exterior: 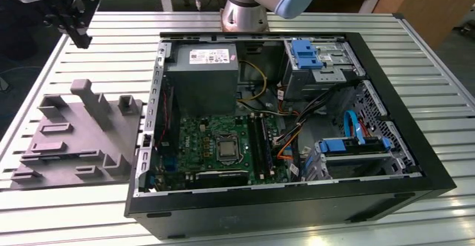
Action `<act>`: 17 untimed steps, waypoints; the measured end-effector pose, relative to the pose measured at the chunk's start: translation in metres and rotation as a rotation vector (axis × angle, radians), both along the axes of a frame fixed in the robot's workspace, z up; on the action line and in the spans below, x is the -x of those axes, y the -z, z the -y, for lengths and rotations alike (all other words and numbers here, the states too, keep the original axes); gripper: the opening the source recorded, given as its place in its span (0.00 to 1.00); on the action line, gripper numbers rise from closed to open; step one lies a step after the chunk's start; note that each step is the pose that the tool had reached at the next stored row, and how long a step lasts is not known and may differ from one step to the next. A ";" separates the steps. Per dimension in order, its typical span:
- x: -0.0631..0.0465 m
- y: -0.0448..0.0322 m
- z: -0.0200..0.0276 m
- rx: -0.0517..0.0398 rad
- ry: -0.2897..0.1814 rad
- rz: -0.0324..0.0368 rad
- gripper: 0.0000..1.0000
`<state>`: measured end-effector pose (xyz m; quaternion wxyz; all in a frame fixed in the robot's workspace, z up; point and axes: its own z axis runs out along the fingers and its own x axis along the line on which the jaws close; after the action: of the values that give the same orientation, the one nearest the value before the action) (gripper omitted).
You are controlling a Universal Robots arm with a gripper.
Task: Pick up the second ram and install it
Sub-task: 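Reach for the second ram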
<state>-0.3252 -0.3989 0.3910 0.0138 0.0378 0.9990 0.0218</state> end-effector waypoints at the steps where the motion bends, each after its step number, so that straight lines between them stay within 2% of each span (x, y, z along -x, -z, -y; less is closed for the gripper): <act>1: 0.002 0.0001 0.0000 0.0000 0.000 0.0000 0.10; 8: 0.016 0.0010 0.0004 0.0000 0.000 -0.0001 0.10; 17: 0.029 0.0033 0.0034 0.0000 0.000 0.0001 0.10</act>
<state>-0.3543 -0.4023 0.3877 0.0138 0.0379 0.9989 0.0218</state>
